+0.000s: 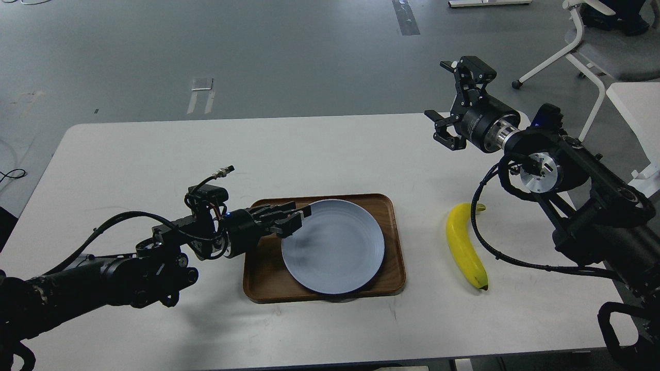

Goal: Place banana on plate with both arms
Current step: 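Release the plate and raise the left arm away from the tray, then lower the right gripper onto the yellow banana and close it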

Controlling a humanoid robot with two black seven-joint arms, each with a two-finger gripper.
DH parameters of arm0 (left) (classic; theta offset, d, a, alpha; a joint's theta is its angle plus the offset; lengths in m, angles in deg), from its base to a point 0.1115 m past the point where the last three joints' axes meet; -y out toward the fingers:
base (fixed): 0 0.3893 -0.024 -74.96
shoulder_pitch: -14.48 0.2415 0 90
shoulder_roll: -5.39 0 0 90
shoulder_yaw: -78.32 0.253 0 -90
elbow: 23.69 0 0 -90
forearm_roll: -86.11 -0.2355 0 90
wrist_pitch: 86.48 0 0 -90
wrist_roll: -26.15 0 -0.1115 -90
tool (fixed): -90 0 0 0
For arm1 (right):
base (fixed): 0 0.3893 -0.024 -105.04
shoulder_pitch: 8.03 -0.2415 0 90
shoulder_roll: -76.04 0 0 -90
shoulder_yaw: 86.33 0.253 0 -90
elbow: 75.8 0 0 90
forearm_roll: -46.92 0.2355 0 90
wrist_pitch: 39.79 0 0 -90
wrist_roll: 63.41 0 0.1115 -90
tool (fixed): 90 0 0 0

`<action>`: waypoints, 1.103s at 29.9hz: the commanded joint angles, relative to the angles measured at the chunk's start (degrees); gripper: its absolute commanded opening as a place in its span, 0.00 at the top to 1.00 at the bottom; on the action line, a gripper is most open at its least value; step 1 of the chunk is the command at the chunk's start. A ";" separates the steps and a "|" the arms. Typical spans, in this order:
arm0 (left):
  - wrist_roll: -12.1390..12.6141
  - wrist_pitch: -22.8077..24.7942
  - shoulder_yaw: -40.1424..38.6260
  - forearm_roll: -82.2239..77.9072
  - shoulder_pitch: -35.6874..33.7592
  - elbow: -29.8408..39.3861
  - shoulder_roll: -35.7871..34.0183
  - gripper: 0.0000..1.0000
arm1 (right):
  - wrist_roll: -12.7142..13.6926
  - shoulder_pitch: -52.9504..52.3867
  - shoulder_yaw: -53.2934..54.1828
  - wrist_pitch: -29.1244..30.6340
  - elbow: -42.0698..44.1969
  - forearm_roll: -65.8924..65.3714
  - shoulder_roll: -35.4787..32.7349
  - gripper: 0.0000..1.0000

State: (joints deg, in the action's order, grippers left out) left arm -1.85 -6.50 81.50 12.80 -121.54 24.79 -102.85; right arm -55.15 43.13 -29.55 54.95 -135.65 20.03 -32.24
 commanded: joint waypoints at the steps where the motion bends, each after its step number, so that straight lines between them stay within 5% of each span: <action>1: 0.00 -0.44 -0.90 2.11 -0.39 -0.14 -0.30 0.02 | 0.00 -0.09 -0.27 0.09 -0.09 -0.26 -0.18 0.00; 9: 0.00 0.88 -3.80 28.99 -8.20 -0.05 -3.29 0.02 | -0.44 -0.18 -6.93 0.88 -5.70 -17.65 -8.34 0.00; 15: 0.00 11.94 -6.86 52.55 -14.28 -0.14 -5.83 0.02 | -0.52 -0.18 -19.59 0.97 -14.77 -34.52 -21.35 0.00; 19: 12.40 22.82 -18.27 62.57 -13.93 -0.05 -7.25 0.02 | -0.52 -0.01 -26.00 0.97 -16.87 -47.43 -26.62 0.00; 22: 18.13 26.35 -22.68 63.11 -13.84 -0.05 -7.25 0.02 | -0.96 -0.01 -29.34 0.97 -18.46 -52.45 -27.86 0.00; 24: 19.73 27.33 -23.92 63.12 -13.84 -0.05 -7.25 0.02 | -1.14 0.08 -31.02 0.97 -18.46 -54.22 -27.78 0.00; 33: 19.65 26.11 -23.93 63.29 -12.88 -1.02 -6.63 0.02 | -1.14 7.02 -33.58 0.88 -19.25 -56.34 -24.88 0.03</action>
State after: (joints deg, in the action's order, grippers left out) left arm 18.01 19.83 57.51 76.09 -135.09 24.12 -109.49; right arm -56.31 47.83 -62.83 55.83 -154.87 -35.51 -57.85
